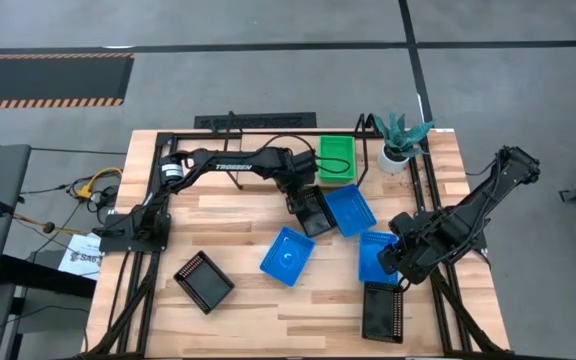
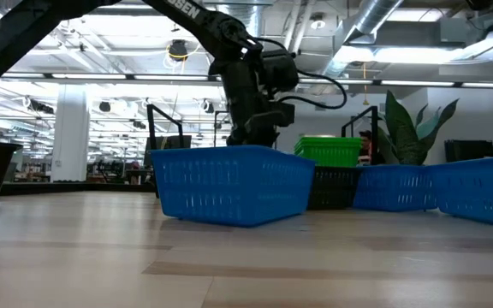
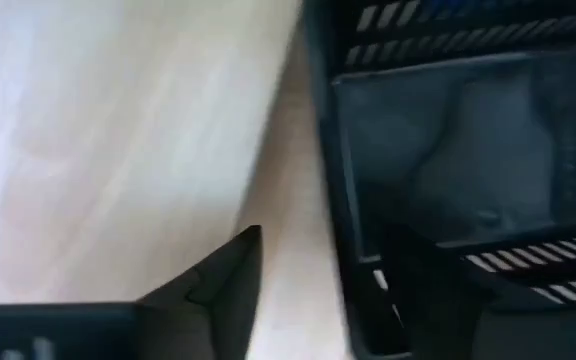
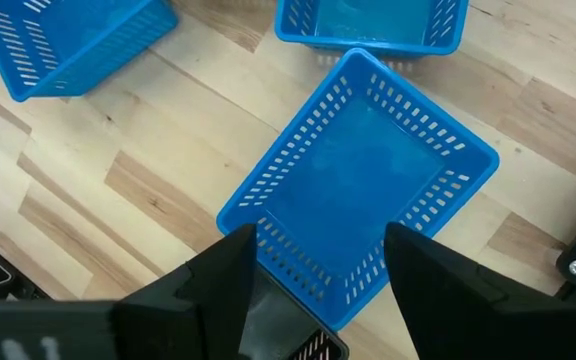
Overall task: Stack baskets on shelf by color
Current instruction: Put the top black bin on the shelf
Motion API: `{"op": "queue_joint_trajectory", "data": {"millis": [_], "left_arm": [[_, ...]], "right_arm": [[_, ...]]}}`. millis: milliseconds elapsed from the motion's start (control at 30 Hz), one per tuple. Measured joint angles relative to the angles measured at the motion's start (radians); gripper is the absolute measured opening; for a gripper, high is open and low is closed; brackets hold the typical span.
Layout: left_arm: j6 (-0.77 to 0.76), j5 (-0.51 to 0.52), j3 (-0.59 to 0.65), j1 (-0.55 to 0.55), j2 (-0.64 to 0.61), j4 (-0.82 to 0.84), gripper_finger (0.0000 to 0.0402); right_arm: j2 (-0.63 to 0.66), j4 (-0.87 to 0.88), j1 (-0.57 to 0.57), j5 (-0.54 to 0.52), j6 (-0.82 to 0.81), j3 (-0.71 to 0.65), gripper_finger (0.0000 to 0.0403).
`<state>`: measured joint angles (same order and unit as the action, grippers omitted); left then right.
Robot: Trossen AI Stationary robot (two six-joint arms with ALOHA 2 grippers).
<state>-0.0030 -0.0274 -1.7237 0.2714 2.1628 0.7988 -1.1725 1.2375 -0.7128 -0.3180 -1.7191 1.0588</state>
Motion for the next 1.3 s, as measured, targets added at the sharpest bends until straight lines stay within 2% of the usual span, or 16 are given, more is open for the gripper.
{"op": "queue_joint_trajectory", "data": {"millis": [267,333,667,1033,1300], "left_arm": [[-0.008,0.022,0.001,0.012,0.000,0.003,0.0032],[-0.014,0.000,0.001,0.018,-0.001,0.006,0.0010],[-0.058,-0.095,0.001,0.039,-0.059,0.091,0.0002],[-0.056,-0.094,0.000,0.060,-0.180,0.136,0.0000],[0.163,-0.022,0.000,0.175,-0.232,0.160,0.0000]], "right_arm": [[0.000,-0.001,0.000,0.000,-0.006,0.000,0.0245],[0.000,-0.001,0.000,0.000,-0.006,0.000,0.0245],[0.000,0.008,0.000,-0.005,0.000,0.000,0.0245],[0.000,0.014,0.000,-0.027,0.002,0.000,0.0245],[0.000,0.013,0.001,-0.027,0.001,0.000,0.0245]]}}
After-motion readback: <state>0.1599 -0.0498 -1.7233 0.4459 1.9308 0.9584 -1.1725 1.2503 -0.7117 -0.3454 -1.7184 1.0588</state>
